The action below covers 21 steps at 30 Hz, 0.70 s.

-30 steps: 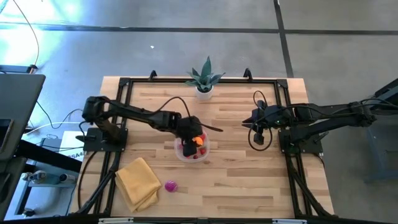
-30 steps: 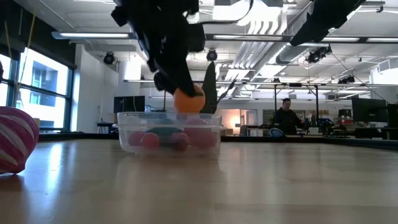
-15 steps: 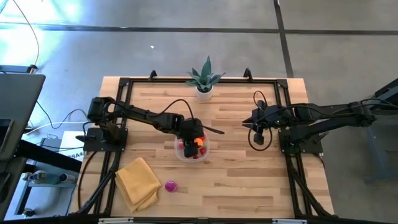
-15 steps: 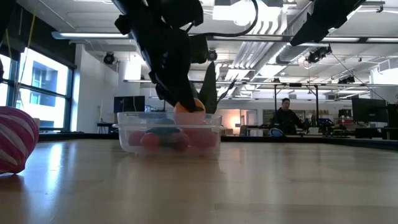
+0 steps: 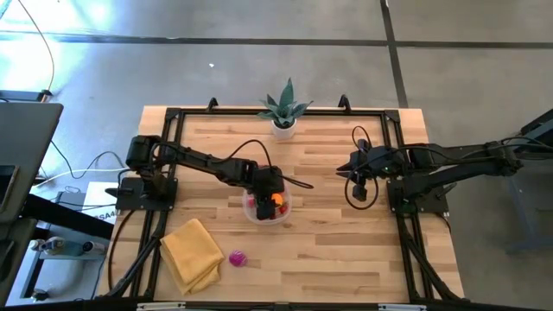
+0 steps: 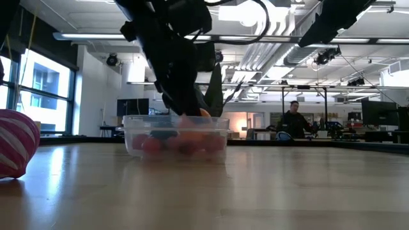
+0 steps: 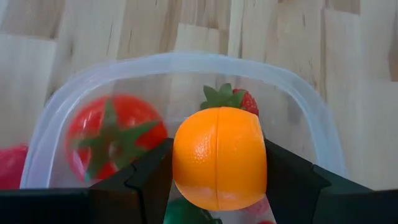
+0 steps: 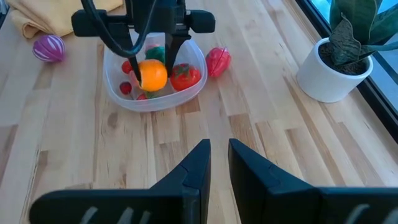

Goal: Pick and placing Produce into tupperware
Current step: Put the orange into the transparent bin

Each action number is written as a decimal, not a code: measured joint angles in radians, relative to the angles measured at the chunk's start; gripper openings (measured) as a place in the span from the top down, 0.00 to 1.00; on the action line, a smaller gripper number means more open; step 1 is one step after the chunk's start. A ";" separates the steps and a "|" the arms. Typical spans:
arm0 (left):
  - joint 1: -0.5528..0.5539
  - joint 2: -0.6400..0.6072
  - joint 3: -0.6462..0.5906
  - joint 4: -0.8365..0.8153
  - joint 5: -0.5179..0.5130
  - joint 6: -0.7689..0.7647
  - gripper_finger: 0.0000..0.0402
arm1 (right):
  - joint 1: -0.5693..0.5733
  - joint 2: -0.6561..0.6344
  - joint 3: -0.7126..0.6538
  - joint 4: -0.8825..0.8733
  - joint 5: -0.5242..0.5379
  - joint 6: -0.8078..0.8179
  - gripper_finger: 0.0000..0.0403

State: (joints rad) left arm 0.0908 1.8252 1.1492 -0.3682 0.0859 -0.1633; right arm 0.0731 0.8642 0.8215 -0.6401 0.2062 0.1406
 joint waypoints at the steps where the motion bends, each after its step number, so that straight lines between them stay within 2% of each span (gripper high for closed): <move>1: 0.000 0.001 0.000 -0.002 0.000 0.001 0.49 | 0.000 0.000 0.000 0.000 0.000 0.000 0.88; 21: 0.000 0.002 -0.001 -0.002 0.001 -0.009 0.29 | 0.000 0.000 0.000 0.000 0.000 0.000 0.88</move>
State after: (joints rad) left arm 0.0910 1.8271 1.1485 -0.3698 0.0864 -0.1724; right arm 0.0731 0.8646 0.8215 -0.6397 0.2062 0.1406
